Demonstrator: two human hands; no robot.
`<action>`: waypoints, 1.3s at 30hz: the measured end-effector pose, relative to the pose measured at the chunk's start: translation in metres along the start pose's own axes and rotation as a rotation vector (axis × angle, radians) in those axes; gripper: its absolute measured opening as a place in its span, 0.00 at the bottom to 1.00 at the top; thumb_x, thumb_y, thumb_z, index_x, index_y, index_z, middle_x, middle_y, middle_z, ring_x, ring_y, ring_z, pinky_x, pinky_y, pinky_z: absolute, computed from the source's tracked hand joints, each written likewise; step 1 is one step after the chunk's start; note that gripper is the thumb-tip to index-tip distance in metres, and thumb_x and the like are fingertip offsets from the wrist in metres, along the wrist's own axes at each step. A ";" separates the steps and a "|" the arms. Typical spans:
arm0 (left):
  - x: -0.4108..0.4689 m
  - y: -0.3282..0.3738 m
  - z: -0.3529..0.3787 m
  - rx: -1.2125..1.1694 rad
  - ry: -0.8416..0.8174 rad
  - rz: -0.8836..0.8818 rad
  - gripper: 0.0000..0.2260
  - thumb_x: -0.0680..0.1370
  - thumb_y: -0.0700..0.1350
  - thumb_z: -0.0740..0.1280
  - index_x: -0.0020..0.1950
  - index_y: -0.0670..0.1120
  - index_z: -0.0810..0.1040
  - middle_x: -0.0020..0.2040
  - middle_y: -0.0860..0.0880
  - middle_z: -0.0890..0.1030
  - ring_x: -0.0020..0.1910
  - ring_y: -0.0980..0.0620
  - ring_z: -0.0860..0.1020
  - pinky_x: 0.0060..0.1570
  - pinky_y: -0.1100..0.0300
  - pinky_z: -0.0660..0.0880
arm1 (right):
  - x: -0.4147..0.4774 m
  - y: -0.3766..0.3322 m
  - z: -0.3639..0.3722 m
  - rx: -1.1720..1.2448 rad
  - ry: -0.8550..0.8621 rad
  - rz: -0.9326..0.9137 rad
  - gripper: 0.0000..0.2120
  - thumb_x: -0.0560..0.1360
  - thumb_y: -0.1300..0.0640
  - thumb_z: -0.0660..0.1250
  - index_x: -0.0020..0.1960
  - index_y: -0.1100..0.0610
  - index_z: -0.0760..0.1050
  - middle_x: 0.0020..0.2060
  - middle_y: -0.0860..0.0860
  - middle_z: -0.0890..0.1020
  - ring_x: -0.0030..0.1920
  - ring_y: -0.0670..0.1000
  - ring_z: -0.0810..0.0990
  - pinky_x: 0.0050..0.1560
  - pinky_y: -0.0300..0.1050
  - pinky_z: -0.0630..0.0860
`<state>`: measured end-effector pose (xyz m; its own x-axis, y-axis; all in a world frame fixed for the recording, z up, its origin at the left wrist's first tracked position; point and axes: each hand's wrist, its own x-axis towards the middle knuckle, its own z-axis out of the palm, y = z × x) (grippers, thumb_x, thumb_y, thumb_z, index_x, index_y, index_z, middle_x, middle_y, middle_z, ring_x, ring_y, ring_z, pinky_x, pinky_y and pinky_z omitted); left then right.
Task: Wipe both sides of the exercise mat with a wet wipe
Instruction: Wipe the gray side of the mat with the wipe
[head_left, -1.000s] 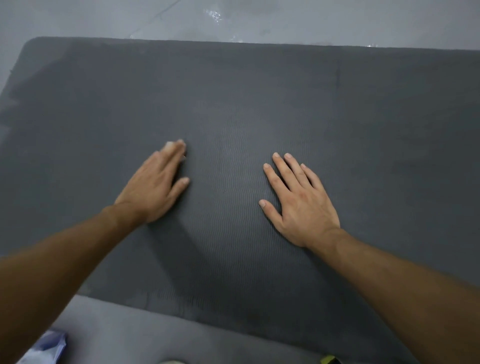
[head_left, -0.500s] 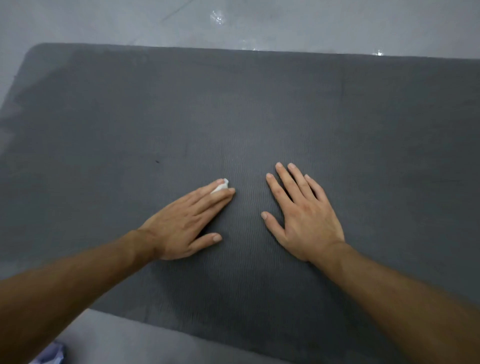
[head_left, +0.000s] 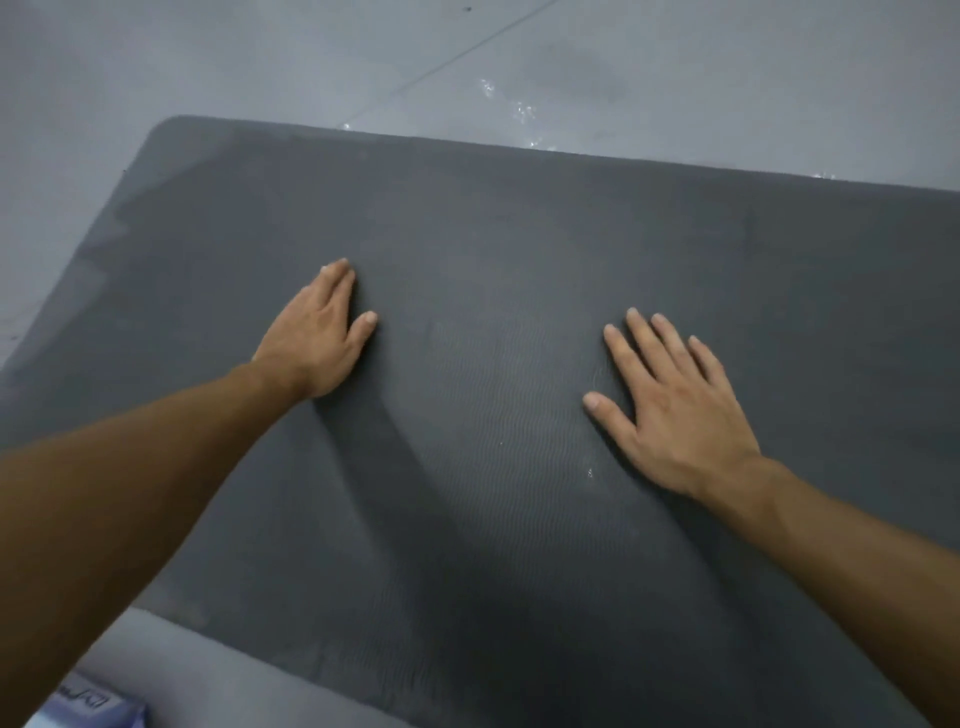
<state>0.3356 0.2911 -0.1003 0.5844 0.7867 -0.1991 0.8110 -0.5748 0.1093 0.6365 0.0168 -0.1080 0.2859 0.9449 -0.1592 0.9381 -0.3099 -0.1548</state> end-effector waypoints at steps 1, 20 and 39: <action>0.002 -0.005 -0.003 -0.034 -0.017 -0.083 0.31 0.87 0.55 0.54 0.82 0.36 0.54 0.84 0.40 0.53 0.83 0.44 0.51 0.82 0.53 0.47 | 0.013 0.004 -0.004 0.022 0.010 0.038 0.40 0.80 0.28 0.38 0.85 0.49 0.50 0.85 0.50 0.50 0.84 0.52 0.47 0.83 0.56 0.47; 0.014 0.074 0.010 0.049 -0.037 0.495 0.33 0.85 0.61 0.47 0.84 0.42 0.52 0.85 0.48 0.53 0.84 0.53 0.49 0.81 0.59 0.45 | 0.076 0.007 -0.006 -0.021 0.106 0.033 0.35 0.83 0.33 0.42 0.85 0.49 0.52 0.85 0.51 0.52 0.84 0.52 0.48 0.83 0.56 0.51; 0.118 0.112 -0.010 -0.076 -0.041 0.273 0.34 0.86 0.60 0.49 0.83 0.37 0.50 0.84 0.42 0.51 0.84 0.47 0.46 0.80 0.58 0.41 | 0.079 0.009 -0.007 -0.022 0.102 0.038 0.35 0.82 0.33 0.46 0.85 0.49 0.54 0.84 0.51 0.53 0.84 0.52 0.49 0.82 0.56 0.52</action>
<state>0.4952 0.3219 -0.1021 0.7809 0.5948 -0.1910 0.6247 -0.7441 0.2369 0.6694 0.0893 -0.1148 0.3391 0.9386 -0.0642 0.9298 -0.3447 -0.1291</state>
